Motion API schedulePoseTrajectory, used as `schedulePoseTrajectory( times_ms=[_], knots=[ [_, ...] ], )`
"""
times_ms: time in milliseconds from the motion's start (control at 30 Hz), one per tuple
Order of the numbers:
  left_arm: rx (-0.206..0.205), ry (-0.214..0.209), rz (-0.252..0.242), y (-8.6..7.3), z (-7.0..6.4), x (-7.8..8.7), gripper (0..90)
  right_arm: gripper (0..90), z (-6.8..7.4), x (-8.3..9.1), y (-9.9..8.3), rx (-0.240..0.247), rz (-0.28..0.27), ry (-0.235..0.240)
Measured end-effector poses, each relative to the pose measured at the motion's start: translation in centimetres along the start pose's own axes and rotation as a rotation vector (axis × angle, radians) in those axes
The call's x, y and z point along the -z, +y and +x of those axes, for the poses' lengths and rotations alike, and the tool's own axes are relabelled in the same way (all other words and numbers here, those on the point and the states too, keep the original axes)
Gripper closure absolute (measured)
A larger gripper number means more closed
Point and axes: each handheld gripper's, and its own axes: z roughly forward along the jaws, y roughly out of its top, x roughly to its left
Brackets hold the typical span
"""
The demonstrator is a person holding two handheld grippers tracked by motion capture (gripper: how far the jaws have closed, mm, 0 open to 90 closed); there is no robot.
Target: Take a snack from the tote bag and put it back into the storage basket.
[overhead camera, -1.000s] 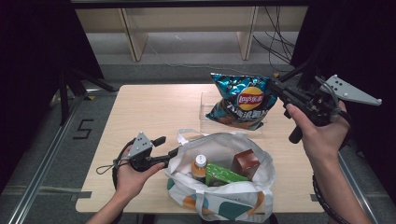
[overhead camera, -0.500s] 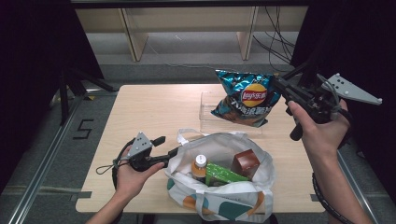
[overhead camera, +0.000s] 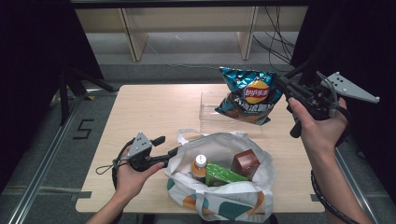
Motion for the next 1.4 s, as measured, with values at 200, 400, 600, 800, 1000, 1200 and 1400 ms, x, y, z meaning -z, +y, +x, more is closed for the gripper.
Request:
schedulePoseTrajectory(
  times_ms=[200,400,600,800,1000,1200,1400],
  knots=[
    [0.002,-0.002,-0.007,0.0,0.0,0.0,33.9,90.0,-0.5,-0.5,-0.2,-0.014,-0.003,-0.028],
    [0.000,-0.001,-0.006,0.0,0.0,0.1,33.9,90.0,-1.1,-1.0,-0.4,-0.003,0.007,-0.032],
    [0.004,-0.004,-0.010,0.0,0.0,0.0,34.0,90.0,-1.5,-1.4,-0.6,-0.007,0.007,-0.044],
    [0.005,-0.008,-0.016,0.0,0.0,0.0,34.0,90.0,-1.8,-1.9,-0.7,-0.014,0.012,-0.061],
    [0.002,-0.001,-0.008,0.0,0.0,0.0,34.0,90.0,-2.2,-2.4,-0.9,-0.003,0.011,-0.054],
    [0.001,-0.001,-0.007,0.0,0.0,0.0,34.0,90.0,-2.7,-3.0,-1.0,0.003,0.014,-0.064],
    [0.007,0.004,-0.009,0.0,0.0,0.1,34.1,90.0,-3.2,-3.5,-1.3,-0.014,0.022,-0.086]
  ],
)
